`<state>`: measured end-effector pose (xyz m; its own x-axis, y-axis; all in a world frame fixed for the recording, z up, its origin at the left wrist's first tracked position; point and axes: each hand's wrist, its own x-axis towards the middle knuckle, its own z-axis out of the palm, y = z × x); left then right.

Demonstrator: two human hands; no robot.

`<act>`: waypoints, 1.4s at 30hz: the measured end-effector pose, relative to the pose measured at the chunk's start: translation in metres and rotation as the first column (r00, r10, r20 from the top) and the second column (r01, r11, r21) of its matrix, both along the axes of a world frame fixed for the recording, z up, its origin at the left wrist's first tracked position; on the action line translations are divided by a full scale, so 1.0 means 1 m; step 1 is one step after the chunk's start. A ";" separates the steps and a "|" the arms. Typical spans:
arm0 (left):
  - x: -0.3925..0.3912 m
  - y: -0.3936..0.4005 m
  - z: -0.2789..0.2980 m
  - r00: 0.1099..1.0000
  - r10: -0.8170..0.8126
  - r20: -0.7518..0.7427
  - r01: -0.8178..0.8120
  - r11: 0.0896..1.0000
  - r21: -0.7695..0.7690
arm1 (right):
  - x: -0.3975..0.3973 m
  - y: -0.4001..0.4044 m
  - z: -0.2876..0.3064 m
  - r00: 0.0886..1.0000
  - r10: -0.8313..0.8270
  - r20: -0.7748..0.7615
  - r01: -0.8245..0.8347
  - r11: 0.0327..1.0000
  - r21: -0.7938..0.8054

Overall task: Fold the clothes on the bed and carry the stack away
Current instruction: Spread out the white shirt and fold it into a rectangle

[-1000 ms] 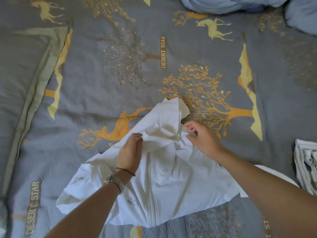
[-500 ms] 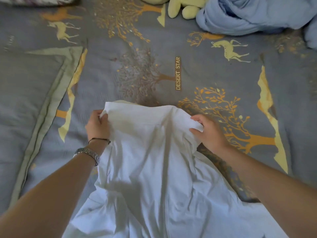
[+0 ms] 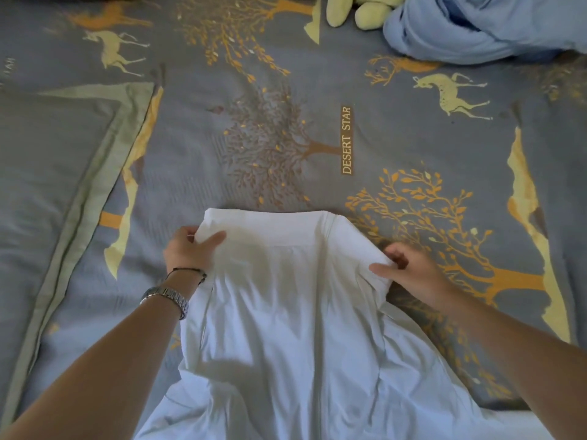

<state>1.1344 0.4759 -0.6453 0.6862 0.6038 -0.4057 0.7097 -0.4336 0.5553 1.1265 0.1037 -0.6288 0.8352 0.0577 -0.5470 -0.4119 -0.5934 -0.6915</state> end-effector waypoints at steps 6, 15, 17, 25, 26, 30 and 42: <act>0.016 0.004 0.010 0.997 -0.060 0.054 0.057 0.997 0.054 | 0.016 -0.007 0.011 0.986 0.159 -0.046 -0.162 0.985 -0.061; 0.038 0.029 0.027 0.991 -0.070 0.110 0.061 0.994 0.088 | 0.087 -0.005 0.056 0.790 0.574 0.213 -0.190 0.561 -0.806; 0.045 0.030 0.031 0.990 -0.082 0.111 0.066 0.988 0.140 | 0.102 -0.003 0.060 0.735 0.568 0.371 -0.105 0.635 -0.765; 0.047 0.033 0.027 0.992 -0.073 0.099 0.053 0.981 0.185 | 0.113 -0.034 0.058 0.748 0.629 0.211 -0.341 0.638 -0.691; 0.048 0.032 0.027 0.993 -0.043 0.112 0.023 0.985 0.172 | 0.112 -0.040 0.054 0.777 0.611 0.155 -0.369 0.641 -0.673; 0.052 0.031 0.024 0.992 -0.017 0.125 -0.004 0.986 0.168 | 0.107 -0.053 0.040 0.890 0.436 0.132 -0.273 0.742 -0.613; 0.101 0.041 0.017 0.978 -0.026 0.208 -0.007 0.988 0.156 | 0.166 -0.045 0.036 0.814 0.383 0.437 0.155 0.581 -0.799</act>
<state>1.2356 0.5165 -0.6281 0.7520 0.6408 -0.1546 0.5805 -0.5325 0.6160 1.2930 0.0582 -0.5931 0.9949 -0.0391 0.0925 -0.0400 -0.9992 0.0086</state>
